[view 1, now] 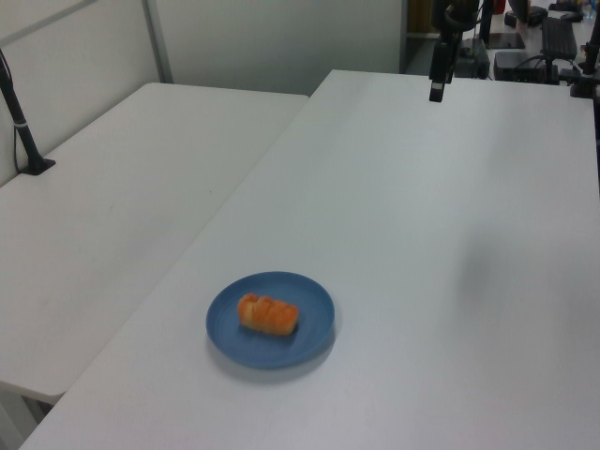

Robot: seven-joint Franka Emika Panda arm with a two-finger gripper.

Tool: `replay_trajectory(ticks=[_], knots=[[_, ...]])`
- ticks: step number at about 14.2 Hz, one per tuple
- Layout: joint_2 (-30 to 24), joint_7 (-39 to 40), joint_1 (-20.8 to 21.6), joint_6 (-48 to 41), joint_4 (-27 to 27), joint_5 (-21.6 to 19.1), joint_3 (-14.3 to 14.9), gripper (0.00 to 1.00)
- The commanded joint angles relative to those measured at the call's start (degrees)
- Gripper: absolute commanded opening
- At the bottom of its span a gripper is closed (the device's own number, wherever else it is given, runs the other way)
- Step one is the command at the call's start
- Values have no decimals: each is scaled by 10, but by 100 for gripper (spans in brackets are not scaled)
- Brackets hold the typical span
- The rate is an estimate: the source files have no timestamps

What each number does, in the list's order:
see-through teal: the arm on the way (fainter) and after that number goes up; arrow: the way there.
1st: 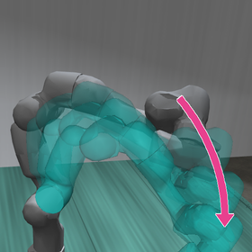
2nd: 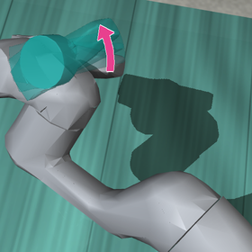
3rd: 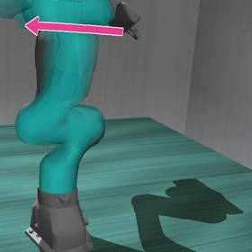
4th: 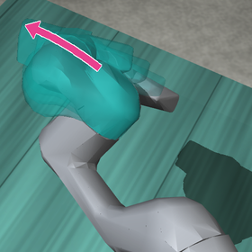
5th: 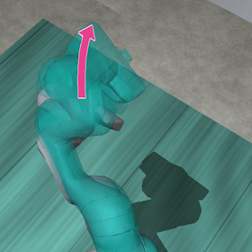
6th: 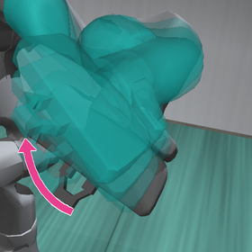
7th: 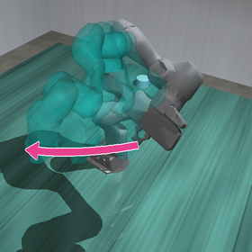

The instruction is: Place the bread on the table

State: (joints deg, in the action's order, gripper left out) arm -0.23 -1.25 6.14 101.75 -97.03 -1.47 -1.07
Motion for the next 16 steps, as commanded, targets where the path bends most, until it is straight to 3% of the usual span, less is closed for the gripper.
replay_trajectory(ticks=[1,16], knots=[[-1,12,-1,2,-1,-15,3,100],[5,8,18,-27,-4,-18,-3,100]])
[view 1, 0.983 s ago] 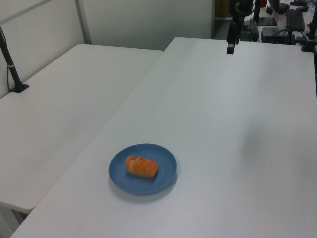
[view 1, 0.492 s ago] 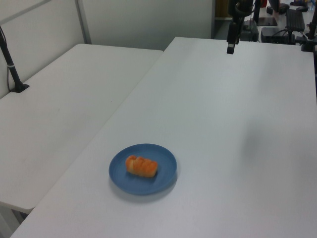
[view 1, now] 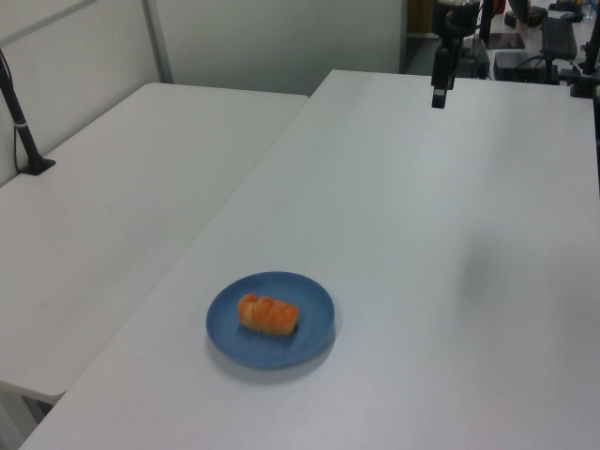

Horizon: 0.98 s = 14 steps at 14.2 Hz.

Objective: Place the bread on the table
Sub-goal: 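Move the open gripper over the bread roll on the blue plate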

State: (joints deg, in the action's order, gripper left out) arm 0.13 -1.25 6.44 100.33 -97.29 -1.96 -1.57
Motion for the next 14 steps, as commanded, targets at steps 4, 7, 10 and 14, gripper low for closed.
replay_trajectory(ticks=[4,7,10,14], knots=[[36,-57,73,-2,31,-15,2,100],[84,-144,109,30,78,-11,2,100],[130,-184,136,33,136,-3,3,100],[224,-242,189,34,237,44,3,100]])
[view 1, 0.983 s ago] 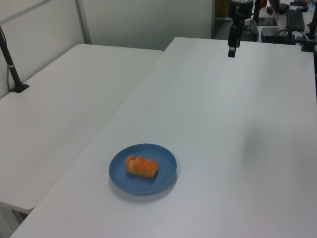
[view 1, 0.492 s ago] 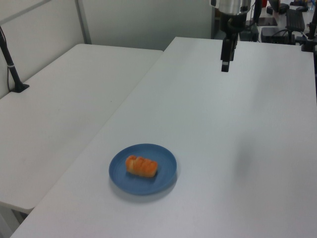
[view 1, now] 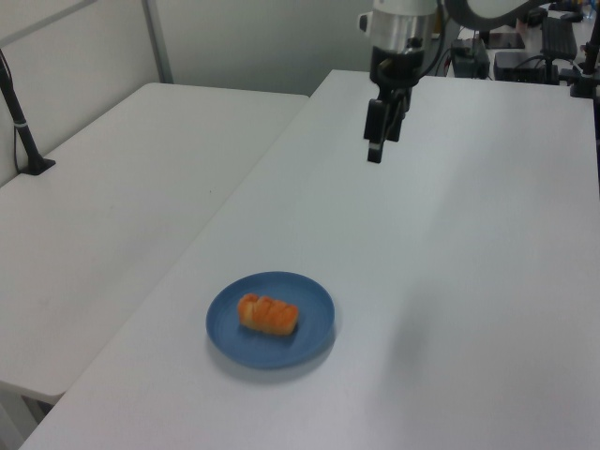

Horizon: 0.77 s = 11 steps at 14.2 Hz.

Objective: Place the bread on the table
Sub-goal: 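Move the open gripper over the bread roll on the blue plate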

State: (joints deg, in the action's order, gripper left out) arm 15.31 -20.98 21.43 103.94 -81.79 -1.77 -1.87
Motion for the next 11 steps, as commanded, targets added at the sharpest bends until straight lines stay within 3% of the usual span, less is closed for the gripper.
replay_trajectory(ticks=[1,4,6,11], knots=[[87,-58,50,0,93,61,5,100],[121,-106,73,48,105,93,4,100],[146,-150,83,114,101,138,0,100],[198,-204,84,255,98,162,-4,100]])
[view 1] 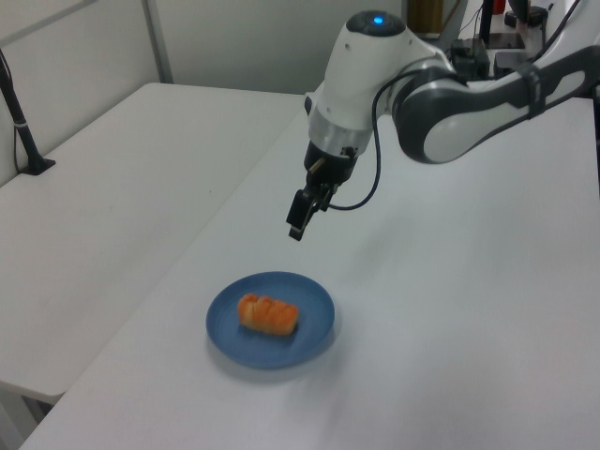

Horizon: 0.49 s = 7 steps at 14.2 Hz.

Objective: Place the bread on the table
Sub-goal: 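Move the open gripper over the bread roll on the blue plate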

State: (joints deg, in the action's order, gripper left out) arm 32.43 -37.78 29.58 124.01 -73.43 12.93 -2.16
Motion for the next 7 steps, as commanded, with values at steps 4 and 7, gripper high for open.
replay_trajectory(ticks=[4,7], knots=[[76,-68,18,109,21,47,2,100],[105,-144,22,155,20,142,-2,100]])
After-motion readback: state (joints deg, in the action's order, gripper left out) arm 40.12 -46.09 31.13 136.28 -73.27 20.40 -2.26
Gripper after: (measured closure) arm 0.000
